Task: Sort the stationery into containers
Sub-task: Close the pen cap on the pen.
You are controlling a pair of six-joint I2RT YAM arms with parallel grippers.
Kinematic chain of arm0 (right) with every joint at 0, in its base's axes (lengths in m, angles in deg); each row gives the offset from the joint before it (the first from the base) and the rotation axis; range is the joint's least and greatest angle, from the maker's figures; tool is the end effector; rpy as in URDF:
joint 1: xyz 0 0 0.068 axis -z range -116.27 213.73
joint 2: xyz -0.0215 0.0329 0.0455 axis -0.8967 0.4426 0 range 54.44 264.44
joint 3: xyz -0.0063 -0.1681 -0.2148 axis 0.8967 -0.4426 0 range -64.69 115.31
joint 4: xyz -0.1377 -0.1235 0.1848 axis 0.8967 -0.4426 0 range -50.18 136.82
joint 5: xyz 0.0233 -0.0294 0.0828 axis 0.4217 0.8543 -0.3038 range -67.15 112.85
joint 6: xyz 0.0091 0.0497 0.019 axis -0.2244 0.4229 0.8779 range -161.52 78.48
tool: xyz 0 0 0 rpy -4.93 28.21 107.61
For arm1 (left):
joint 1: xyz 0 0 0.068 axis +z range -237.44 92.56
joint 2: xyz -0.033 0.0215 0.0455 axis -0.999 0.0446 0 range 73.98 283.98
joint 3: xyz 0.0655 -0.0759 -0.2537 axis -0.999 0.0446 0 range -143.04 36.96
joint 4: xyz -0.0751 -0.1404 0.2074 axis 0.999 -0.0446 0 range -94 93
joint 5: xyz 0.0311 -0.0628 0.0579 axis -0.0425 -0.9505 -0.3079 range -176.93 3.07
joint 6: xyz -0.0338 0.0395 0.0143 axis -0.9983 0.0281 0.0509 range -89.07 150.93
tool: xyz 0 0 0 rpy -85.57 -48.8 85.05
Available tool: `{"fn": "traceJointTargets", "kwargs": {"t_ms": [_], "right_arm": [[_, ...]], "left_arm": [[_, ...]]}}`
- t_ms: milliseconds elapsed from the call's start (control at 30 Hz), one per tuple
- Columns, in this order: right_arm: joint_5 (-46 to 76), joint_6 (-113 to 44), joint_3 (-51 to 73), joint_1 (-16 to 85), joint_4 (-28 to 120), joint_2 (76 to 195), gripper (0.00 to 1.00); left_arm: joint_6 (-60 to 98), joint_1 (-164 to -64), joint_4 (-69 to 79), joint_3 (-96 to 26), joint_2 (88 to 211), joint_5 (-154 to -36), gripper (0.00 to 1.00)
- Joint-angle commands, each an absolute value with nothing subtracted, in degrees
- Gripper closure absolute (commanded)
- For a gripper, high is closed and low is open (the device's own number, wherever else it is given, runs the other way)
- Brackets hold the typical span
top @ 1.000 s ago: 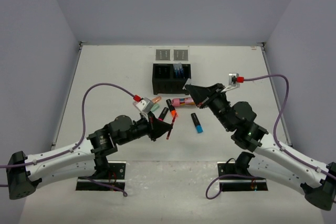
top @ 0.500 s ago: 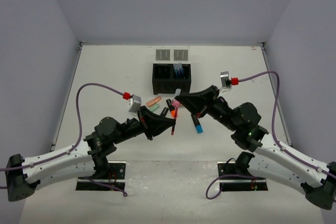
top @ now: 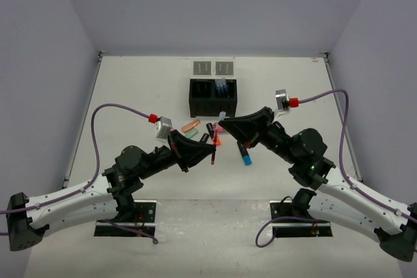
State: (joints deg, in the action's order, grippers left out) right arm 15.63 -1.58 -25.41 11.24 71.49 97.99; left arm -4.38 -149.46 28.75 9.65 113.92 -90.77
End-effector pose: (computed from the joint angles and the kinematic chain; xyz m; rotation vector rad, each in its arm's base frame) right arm 0.1060 0.1455 0.3751 -0.2701 1.3316 1.4648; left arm 0.0807 -0.1570 0.3128 0.4085 1.4466 -1.4538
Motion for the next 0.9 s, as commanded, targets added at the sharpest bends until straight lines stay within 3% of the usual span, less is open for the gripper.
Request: {"fn": "traceJointTargets", "kwargs": {"t_ms": [0, 867], "right_arm": [[14.7, -3.1, -24.1, 11.1, 72.0, 99.1, 1.0], [11.5, -3.5, -23.6, 11.0, 66.7, 99.7, 1.0]], "left_arm": [[-3.6, -149.5, 30.6, 9.4, 113.9, -91.1, 1.0], [-2.6, -149.5, 29.2, 8.4, 113.0, -90.1, 1.0]]}}
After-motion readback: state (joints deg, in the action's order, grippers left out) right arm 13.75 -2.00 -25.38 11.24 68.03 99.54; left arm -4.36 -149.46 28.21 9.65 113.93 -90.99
